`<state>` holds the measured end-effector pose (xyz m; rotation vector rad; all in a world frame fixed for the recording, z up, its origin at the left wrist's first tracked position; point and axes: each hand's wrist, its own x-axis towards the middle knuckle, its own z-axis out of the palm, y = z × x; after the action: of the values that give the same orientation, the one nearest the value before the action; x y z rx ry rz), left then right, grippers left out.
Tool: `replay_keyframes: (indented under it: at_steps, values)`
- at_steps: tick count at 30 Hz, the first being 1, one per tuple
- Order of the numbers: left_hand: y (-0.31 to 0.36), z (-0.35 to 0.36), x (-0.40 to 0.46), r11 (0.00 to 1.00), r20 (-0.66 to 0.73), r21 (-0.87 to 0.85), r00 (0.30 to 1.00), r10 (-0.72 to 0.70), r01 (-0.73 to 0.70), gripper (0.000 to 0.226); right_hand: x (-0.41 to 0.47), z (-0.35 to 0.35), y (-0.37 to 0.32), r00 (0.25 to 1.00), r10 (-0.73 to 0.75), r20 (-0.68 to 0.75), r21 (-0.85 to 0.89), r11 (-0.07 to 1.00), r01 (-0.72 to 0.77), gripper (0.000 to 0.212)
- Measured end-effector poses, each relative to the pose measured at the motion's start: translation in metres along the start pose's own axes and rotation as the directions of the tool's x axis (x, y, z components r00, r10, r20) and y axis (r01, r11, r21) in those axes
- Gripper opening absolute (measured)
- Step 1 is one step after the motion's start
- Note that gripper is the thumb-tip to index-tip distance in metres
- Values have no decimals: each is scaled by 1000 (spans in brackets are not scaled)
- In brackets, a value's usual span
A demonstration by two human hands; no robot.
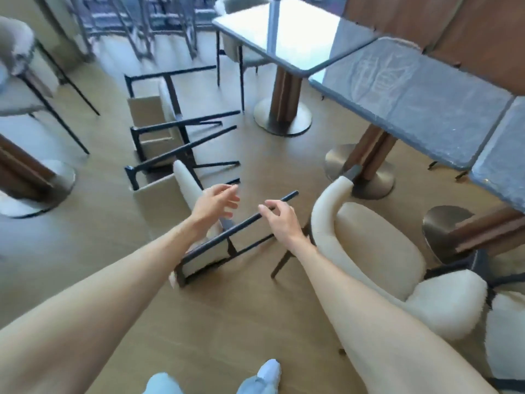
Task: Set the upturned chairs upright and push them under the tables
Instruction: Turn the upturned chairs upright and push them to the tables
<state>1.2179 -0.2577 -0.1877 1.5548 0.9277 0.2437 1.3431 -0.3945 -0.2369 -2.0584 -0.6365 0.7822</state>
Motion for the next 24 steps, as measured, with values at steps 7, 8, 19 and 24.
replay_keyframes:
  at_steps: [7,8,19,24]
  values:
    - [-34,-185,-15,982,-258,-181,966,12,-61,34,13,128,-119,983,-162,84,65,986,157,40]
    - [-43,-211,-16,979,-272,-193,962,13,-67,34,15,149,-131,984,-159,84,72,985,154,41]
    - [-132,-449,-19,975,-310,-222,948,-66,-5,31,17,349,-195,988,143,-54,354,928,-115,32]
    - [-126,-484,32,953,-268,-301,958,-102,18,32,39,386,-211,954,286,-86,440,870,-221,23]
